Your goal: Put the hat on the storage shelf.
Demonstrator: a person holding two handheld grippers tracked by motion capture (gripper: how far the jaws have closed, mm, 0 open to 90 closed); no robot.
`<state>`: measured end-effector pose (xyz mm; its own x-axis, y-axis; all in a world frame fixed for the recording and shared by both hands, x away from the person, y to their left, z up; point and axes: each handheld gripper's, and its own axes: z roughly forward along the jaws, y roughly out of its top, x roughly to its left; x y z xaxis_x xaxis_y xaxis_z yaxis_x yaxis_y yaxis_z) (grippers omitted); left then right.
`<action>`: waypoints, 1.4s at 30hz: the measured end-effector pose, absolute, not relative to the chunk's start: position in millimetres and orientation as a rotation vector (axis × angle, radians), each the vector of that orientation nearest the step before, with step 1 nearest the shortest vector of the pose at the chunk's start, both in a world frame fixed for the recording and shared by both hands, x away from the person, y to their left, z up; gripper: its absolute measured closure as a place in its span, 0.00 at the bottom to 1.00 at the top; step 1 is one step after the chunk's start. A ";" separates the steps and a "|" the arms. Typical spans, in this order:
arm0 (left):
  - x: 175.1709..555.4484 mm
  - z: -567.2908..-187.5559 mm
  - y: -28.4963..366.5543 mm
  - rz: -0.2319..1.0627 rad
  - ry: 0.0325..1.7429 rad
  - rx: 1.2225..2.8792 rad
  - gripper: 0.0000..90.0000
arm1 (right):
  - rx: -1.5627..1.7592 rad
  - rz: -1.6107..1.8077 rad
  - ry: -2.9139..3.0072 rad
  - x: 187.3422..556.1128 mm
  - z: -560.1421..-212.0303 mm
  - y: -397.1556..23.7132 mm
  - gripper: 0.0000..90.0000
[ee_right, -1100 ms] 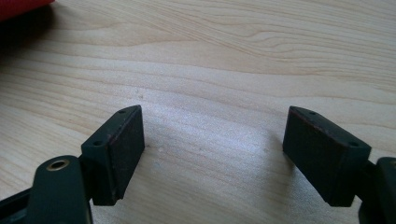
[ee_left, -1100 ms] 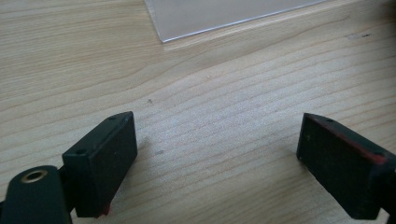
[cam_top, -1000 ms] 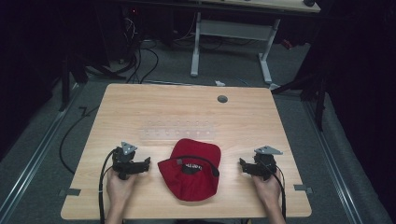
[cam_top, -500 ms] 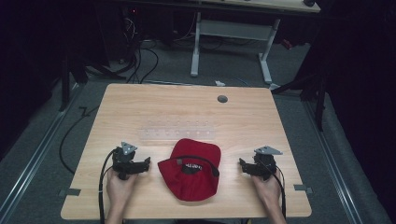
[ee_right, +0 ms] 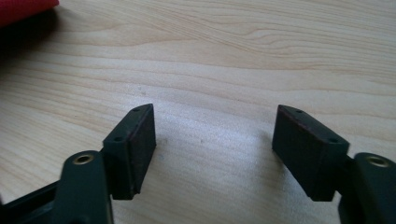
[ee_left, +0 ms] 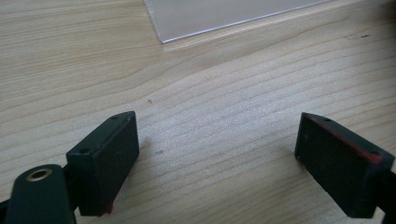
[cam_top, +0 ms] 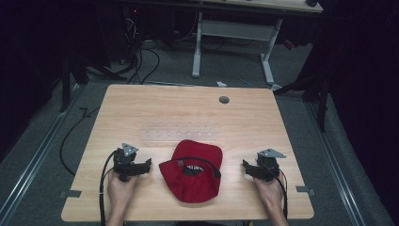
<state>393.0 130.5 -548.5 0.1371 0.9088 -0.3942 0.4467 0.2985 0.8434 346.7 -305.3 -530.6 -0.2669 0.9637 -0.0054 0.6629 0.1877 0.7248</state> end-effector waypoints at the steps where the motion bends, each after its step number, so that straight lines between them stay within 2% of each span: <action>1: 393.0 -548.5 130.5 0.536 1.483 1.317 0.15 | 1.520 0.855 2.003 346.7 -530.6 -305.3 0.36; 13: 393.0 -548.4 130.5 0.536 1.483 1.316 0.15 | 1.446 1.047 2.015 307.8 -515.5 -293.2 0.41; 24: 393.0 -548.4 130.4 0.537 1.484 1.315 0.16 | 1.343 1.195 2.090 285.9 -493.6 -269.3 0.40; 34: 393.1 -548.4 130.4 0.538 1.485 1.315 0.16 | 1.232 1.304 2.143 270.4 -468.2 -236.2 0.32; 42: 393.1 -548.4 130.4 0.538 1.485 1.315 0.16 | 1.237 1.283 2.194 279.0 -471.8 -216.5 0.25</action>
<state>393.1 130.4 -548.4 0.1345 0.9091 -0.3942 0.4458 0.2997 0.8435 279.0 -216.5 -471.8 -0.5775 0.8030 0.1471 0.5219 0.2246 0.8229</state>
